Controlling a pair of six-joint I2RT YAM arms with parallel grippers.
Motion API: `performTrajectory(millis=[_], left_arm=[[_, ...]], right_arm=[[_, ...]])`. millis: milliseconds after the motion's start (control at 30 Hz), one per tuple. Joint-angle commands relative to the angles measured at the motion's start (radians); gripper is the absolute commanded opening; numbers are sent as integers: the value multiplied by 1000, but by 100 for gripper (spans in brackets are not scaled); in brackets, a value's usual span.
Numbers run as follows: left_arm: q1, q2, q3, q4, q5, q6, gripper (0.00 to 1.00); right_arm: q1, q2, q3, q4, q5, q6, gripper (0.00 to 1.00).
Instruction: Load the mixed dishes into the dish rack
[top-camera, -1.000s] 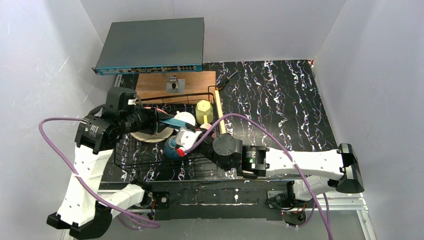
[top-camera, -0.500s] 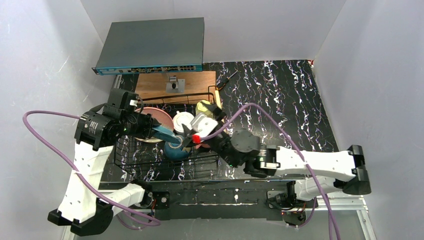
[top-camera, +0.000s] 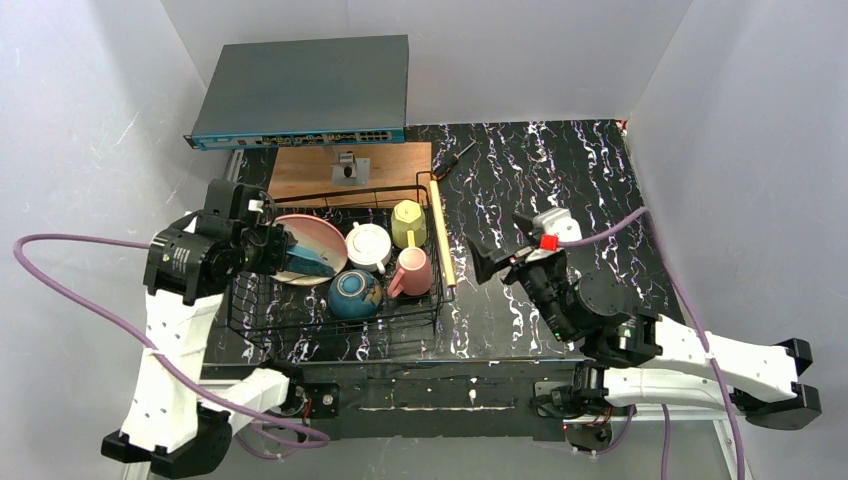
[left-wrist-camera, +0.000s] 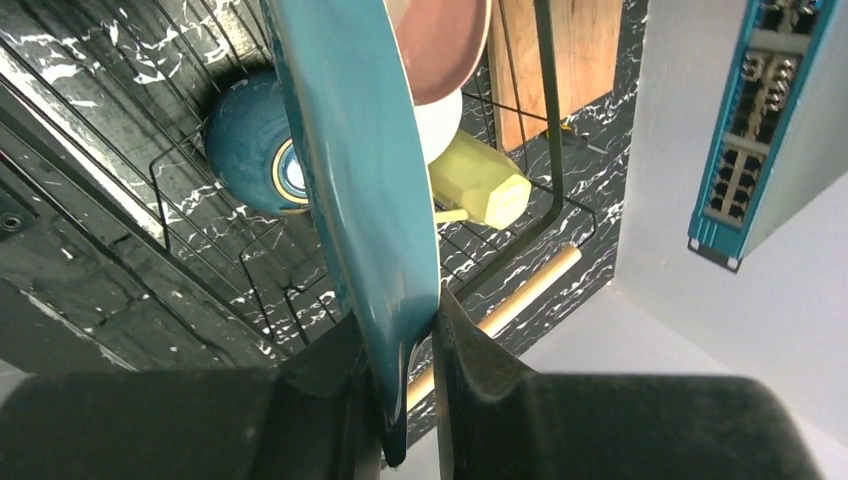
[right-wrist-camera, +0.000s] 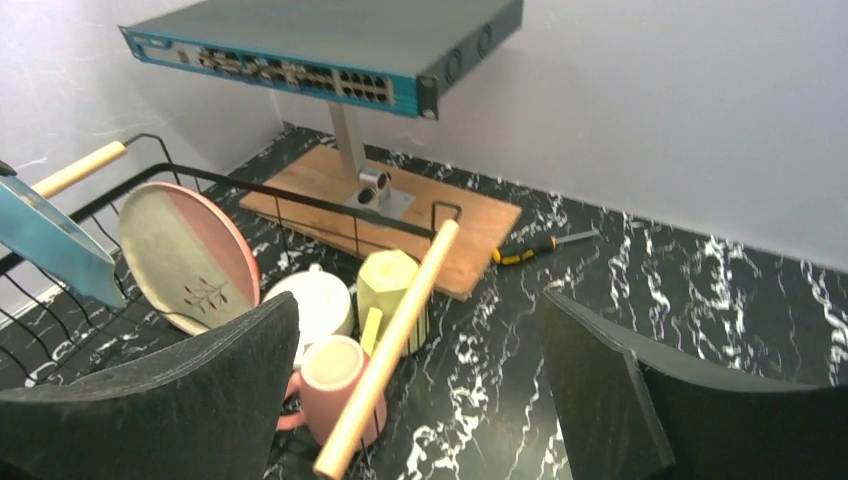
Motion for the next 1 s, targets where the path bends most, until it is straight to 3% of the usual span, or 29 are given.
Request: performTrajectory(millis=[0,100,367,567,967], left_arm=[[134,18,-88,174,193,-11,0],[195,34,-159,225,315,-24,0],[249,20,-264,279,293,-47,0],[324,25,-294,319,349,-41,0],[407,34,-362,377,371,-23,0]], right_arm=[[-5,-75,-63,-157,101,187,95],[-15,-115,-135,-234,139,250,96],[-183,-175,-275,-390,59,468,98],[-263,-155,-301,-436,8,492,98],[-296,-226,-376,-480,-11,554,98]])
